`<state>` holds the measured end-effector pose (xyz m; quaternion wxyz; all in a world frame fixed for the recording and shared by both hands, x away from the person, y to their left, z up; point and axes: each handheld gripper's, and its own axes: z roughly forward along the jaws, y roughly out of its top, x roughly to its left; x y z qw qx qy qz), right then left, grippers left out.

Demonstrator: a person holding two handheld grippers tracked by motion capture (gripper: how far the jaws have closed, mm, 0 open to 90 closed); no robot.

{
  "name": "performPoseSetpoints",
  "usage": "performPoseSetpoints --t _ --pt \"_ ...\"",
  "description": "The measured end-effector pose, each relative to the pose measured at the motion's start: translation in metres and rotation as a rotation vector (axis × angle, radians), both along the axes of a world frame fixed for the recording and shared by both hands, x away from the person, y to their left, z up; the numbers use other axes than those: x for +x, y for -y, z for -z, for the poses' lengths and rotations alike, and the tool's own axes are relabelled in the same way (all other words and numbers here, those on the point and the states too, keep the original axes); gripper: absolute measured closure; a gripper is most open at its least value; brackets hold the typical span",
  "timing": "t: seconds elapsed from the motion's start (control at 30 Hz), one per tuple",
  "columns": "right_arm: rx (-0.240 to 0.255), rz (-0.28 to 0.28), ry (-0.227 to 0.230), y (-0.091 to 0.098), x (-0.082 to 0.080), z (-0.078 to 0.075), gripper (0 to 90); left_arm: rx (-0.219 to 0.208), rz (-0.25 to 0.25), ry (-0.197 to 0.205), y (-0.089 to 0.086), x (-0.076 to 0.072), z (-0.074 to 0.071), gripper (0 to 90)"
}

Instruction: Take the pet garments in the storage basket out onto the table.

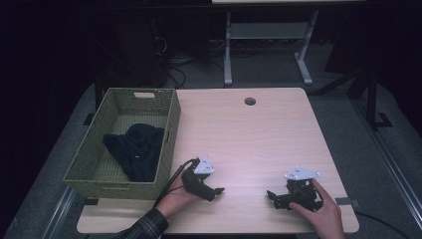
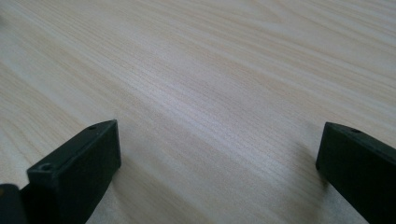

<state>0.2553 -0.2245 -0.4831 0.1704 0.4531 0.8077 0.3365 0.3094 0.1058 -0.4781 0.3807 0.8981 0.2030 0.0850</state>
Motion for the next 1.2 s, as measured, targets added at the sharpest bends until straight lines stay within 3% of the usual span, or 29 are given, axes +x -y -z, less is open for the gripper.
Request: performPoseSetpoints --t 0.23,0.57,0.8,1.2 --pt "0.001 0.004 -0.004 0.000 0.001 0.000 0.0 -0.005 -0.003 0.000 0.001 0.002 0.000 12.7" --pt "0.001 0.003 -0.005 0.000 0.001 0.000 0.0 0.028 -0.020 -0.026 -0.001 0.005 -0.005 13.3" --pt "0.000 0.003 -0.005 0.000 0.001 0.000 0.0 0.045 -0.031 -0.023 -0.001 0.008 -0.012 13.4" --pt "0.001 0.003 -0.004 0.000 0.001 0.000 0.0 0.034 -0.048 -0.023 -0.007 0.011 -0.027 13.5"
